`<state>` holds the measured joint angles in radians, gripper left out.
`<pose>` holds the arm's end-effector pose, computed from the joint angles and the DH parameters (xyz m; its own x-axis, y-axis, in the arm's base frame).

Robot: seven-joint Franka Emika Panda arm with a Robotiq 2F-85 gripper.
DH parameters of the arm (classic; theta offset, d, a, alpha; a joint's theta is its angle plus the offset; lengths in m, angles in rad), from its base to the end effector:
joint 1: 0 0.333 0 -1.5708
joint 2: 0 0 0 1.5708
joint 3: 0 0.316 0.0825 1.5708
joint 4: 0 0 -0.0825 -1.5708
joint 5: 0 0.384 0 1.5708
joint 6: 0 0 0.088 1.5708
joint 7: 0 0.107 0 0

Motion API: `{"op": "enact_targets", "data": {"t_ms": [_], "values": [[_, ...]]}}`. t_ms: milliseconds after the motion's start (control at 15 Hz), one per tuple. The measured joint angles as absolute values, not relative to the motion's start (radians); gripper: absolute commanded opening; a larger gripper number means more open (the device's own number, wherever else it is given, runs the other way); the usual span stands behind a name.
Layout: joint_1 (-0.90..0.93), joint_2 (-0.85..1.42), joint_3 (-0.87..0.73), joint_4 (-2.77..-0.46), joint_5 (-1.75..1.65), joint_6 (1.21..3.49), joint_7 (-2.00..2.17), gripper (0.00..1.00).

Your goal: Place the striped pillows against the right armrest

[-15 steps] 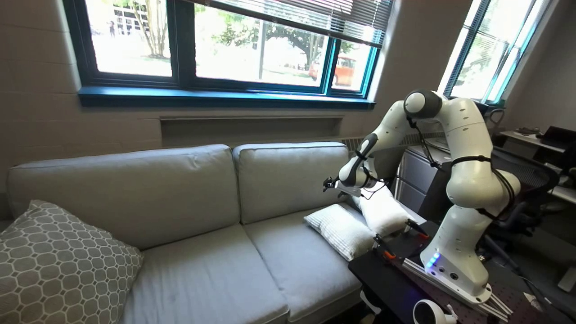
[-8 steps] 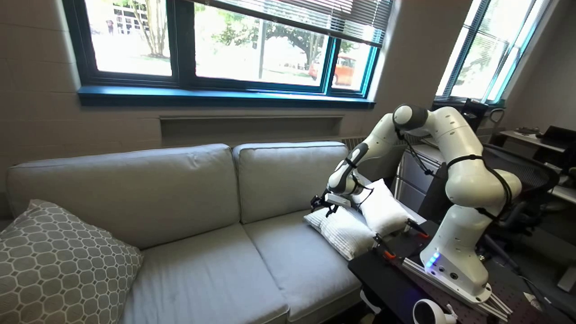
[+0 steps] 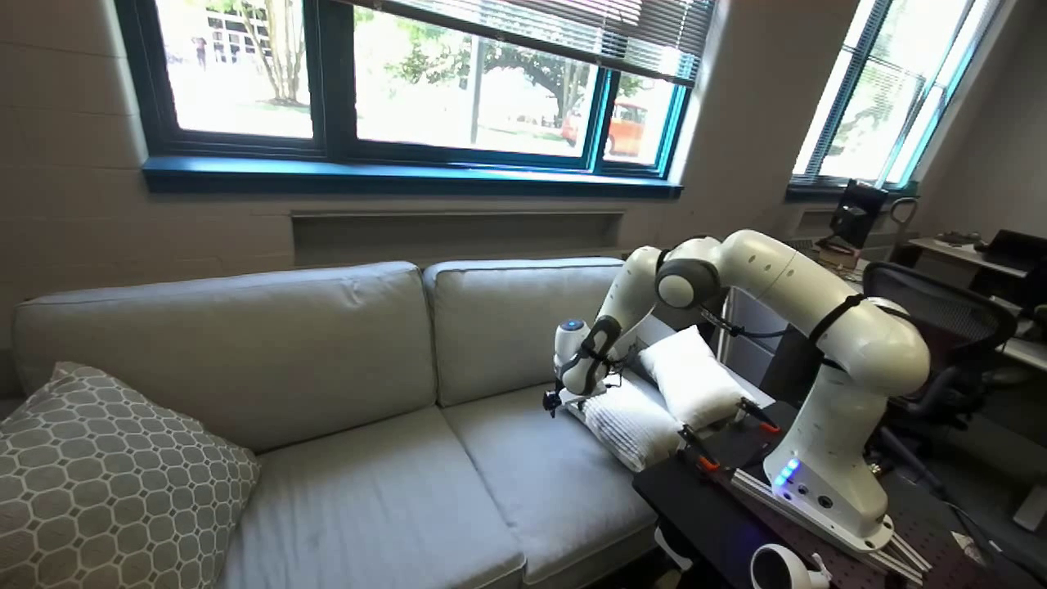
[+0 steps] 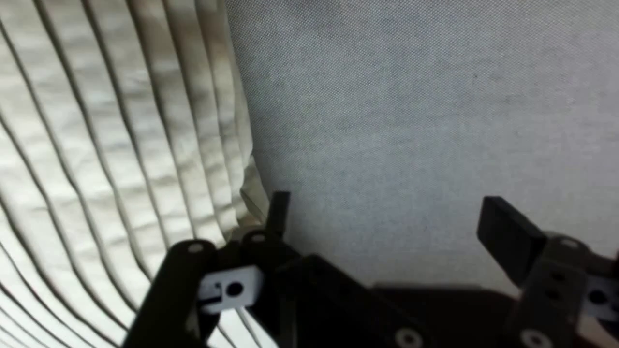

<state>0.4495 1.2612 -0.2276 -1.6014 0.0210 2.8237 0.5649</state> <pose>0.5907 0.1337 -0.0911 0.9760 -0.1985 0.0897 -0.2124 -0.9584 0.1906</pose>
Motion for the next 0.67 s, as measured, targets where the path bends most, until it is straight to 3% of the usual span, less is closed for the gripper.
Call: {"op": "enact_targets", "data": {"t_ms": [67,333,600,667], "values": [[0.508,1.296,-0.266,-1.55,0.016,2.767,0.584,0.87],[0.614,1.438,-0.376,-1.355,-0.061,2.538,0.639,1.0],[0.586,1.481,-0.443,-1.301,-0.249,2.376,0.701,1.0],[0.573,1.478,-0.45,-1.297,-0.31,2.331,0.726,0.75]]}}
